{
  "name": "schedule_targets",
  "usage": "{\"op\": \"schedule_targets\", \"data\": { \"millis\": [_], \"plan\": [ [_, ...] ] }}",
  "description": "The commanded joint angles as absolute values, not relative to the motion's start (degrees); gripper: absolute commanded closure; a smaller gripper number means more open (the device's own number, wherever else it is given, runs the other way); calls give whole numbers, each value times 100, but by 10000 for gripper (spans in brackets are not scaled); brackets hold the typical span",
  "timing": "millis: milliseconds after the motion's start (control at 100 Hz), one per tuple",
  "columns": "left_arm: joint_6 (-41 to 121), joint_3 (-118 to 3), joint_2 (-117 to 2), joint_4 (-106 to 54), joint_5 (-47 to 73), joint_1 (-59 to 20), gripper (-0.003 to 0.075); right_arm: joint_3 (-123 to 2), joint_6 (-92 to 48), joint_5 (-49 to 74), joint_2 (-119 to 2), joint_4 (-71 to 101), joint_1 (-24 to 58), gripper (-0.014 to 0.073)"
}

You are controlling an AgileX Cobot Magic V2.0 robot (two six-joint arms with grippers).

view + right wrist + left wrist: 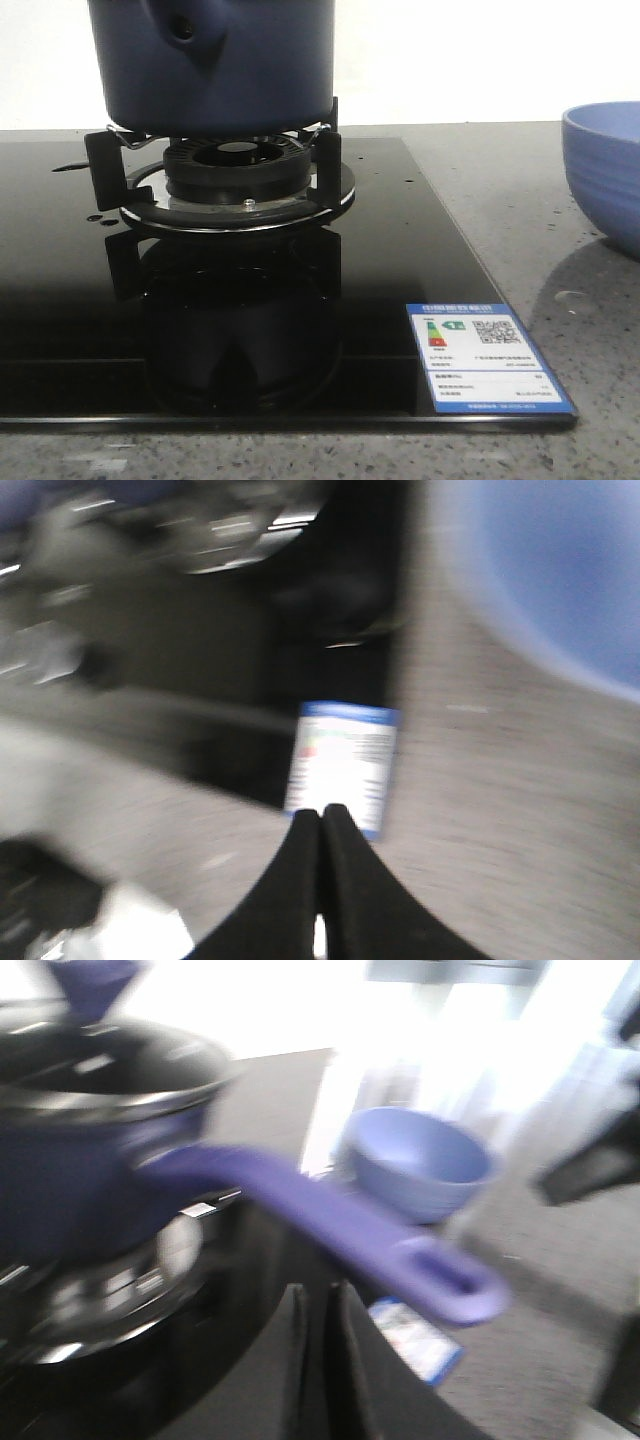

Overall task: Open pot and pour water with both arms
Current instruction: 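Close the left gripper on the blue knob of the glass lid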

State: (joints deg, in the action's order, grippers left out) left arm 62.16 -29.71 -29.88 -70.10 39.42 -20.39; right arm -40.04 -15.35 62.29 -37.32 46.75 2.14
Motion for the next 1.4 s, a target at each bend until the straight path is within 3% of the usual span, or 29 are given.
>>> {"op": "schedule_targets", "data": {
  "millis": [0, 190, 300, 410, 520, 590, 800, 970, 1040, 1150, 1390],
  "plan": [
    [7040, -3423, -3341, -7956, 4343, -2333, 724, -4201, -2748, 6161, -3886, 6040, 230, 663],
    [7414, -4027, -4017, -8212, 4741, -2412, 710, -4219, -4055, 5776, -3889, 6794, 230, 663],
    [7777, -4304, -4248, -8203, 4707, -2400, 589, -4219, -4686, 5663, -3889, 6803, 230, 629],
    [7819, -4458, -4462, -8072, 4577, -2400, 443, -4219, -4790, 5353, -3889, 6803, 230, 455],
    [7819, -4504, -4559, -8108, 4222, -2400, 451, -4219, -4790, 4964, -3889, 6803, 230, 227],
    [7819, -4504, -4579, -8171, 4069, -2400, 450, -4219, -4790, 4827, -3889, 6803, 230, 160],
    [8036, -4504, -4580, -8095, 3998, -2400, 419, -4219, -4790, 4428, -3889, 6803, 230, 153],
    [8437, -4504, -4590, -8146, 2864, -2400, 137, -4219, -4790, 4286, -3889, 6803, 230, 153],
    [8485, -4504, -4619, -8146, 2014, -2400, 75, -4219, -4790, 4277, -3889, 6803, 230, 153],
    [8800, -4573, -4768, -8156, 1500, -2400, 86, -4219, -4790, 4277, -3889, 6803, 230, 153],
    [9013, -5075, -5747, -8225, 2135, -2400, 183, -4219, -4790, 4264, -3889, 6803, 230, 153]
  ]
}}
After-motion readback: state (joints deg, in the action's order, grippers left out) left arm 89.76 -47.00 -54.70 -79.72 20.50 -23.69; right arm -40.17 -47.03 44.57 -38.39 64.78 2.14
